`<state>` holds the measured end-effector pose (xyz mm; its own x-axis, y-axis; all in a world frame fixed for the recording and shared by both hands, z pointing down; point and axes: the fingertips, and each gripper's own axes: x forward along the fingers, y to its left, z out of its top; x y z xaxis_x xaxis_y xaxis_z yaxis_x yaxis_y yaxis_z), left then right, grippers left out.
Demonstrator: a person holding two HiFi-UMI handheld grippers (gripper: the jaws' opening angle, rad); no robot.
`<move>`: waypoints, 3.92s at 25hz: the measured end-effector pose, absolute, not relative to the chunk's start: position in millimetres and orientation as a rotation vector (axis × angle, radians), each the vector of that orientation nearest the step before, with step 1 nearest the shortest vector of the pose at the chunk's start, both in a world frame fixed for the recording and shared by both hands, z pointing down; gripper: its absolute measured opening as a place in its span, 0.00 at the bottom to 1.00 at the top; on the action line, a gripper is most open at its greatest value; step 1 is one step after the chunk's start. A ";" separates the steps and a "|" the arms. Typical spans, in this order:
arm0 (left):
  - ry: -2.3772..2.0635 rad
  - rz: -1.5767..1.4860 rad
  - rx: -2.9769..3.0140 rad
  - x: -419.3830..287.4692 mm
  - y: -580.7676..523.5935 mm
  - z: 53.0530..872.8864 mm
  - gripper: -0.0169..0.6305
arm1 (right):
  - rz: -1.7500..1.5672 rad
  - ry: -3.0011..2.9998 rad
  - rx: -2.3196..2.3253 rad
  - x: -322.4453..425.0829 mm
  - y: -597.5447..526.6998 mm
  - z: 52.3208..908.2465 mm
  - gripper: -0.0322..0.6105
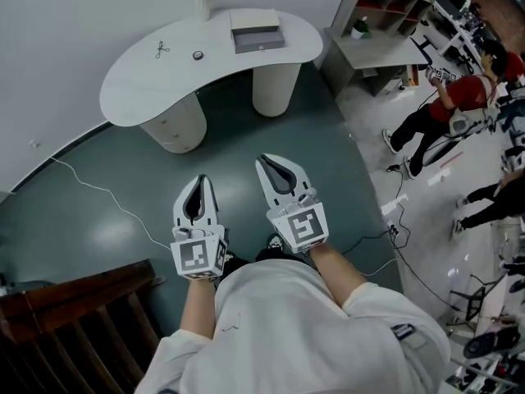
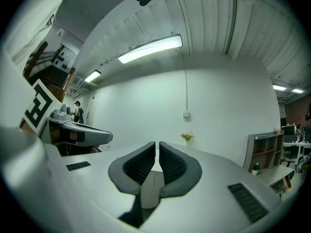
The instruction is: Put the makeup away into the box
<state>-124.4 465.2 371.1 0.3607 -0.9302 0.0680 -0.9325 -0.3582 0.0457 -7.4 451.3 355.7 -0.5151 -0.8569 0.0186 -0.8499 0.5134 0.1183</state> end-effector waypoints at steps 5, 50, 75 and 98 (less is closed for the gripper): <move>-1.727 0.052 2.513 -94.2 458.0 376.6 0.05 | -0.140 -2.670 1.462 18.0 445.8 361.1 0.10; -1.635 0.155 2.332 -211.4 113.8 456.7 0.05 | 0.134 -2.523 1.286 -80.2 89.5 431.9 0.19; -1.702 0.402 1.932 -193.5 -87.2 557.8 0.05 | 0.377 -2.534 0.861 -76.6 -129.3 541.5 0.21; -1.492 0.497 1.881 -275.1 -147.0 649.3 0.05 | 0.458 -2.242 0.844 -161.2 -209.2 664.1 0.31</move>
